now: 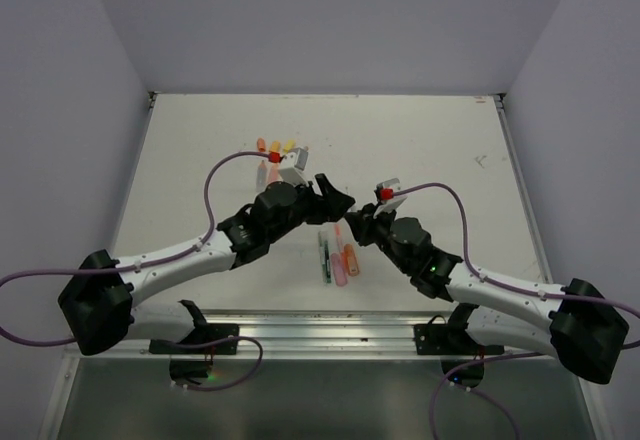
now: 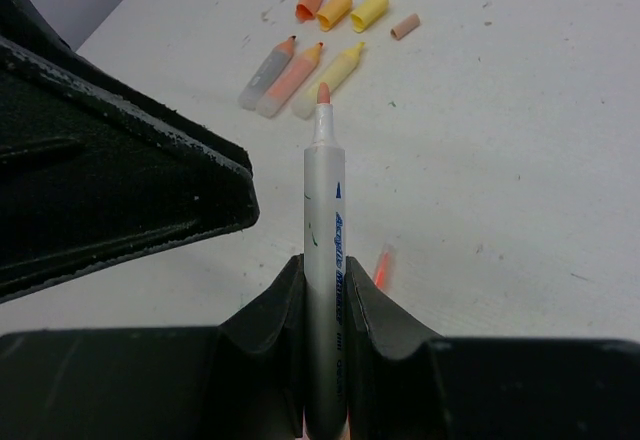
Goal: Open the pen caps
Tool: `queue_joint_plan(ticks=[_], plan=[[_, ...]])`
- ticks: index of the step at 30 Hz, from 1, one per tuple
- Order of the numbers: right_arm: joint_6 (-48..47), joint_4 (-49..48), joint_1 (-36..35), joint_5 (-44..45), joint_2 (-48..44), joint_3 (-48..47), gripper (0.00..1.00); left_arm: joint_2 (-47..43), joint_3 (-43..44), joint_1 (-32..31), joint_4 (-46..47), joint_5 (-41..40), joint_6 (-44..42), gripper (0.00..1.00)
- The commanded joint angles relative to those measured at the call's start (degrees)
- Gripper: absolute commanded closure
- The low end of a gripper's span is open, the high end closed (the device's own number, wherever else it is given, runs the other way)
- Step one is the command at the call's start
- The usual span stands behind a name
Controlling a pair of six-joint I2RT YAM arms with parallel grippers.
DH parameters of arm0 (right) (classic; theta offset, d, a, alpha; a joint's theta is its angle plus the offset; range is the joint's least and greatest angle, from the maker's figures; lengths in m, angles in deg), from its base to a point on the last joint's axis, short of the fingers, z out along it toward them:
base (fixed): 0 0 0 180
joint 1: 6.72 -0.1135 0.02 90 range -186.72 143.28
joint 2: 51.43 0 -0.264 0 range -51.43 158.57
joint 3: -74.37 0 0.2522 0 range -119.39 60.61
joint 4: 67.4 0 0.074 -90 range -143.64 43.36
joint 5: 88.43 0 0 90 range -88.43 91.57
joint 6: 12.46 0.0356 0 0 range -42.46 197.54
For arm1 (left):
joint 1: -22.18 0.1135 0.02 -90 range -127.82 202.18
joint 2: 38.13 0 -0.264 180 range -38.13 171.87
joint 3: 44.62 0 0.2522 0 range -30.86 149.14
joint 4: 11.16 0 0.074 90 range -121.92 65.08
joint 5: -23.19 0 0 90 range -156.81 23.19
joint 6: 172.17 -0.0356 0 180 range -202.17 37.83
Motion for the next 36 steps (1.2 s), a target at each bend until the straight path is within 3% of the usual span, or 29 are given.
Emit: queue_joint_plan(ticks=[1,10,13,16,17,20,24,25,28,32,36], plan=[[0.67,-4.96,-0.02,2.33,0.46,-1.15,1.0,0.13,0.07,-0.41,6.77,-3.06,2.75,0.28],[0.76,-7.94,-0.02,0.66,2.66,-0.54,1.0,6.02,0.86,-0.5,10.29,-2.28,5.13,0.39],[1.11,-8.47,-0.02,0.84,3.01,-0.18,1.0,7.34,1.48,-0.5,10.81,-1.22,5.65,0.51],[1.64,-9.09,-0.02,0.84,3.18,0.34,1.0,7.34,1.48,-0.59,10.12,-1.48,5.66,0.71],[1.64,-9.09,-0.02,0.84,3.19,0.61,1.0,7.17,1.56,-0.59,9.94,-1.83,5.48,0.83],[1.64,-9.09,-0.02,1.01,3.1,1.05,0.95,6.81,2.53,-0.5,7.66,-2.8,4.34,0.96],[1.64,-9.44,-0.02,1.36,3.01,2.19,0.62,7.34,5.43,-0.24,2.32,-4.47,-0.04,1.0],[1.64,-9.53,-0.02,1.19,3.01,2.36,0.47,7.69,6.39,0.2,0.55,-4.64,-1.36,1.0],[1.81,-8.92,-0.02,0.66,2.75,2.81,0.23,9.27,10.34,2.92,-6.13,-4.82,-8.64,1.0],[1.99,-7.07,0.5,0.75,3.18,1.93,0.07,13.48,16.84,8.97,-15.44,-4.29,-16.3,1.0],[2.08,-6.1,0.59,1.8,3.62,1.66,0.02,19.53,23.61,13.37,-24.57,-3.86,-24.56,1.0]])
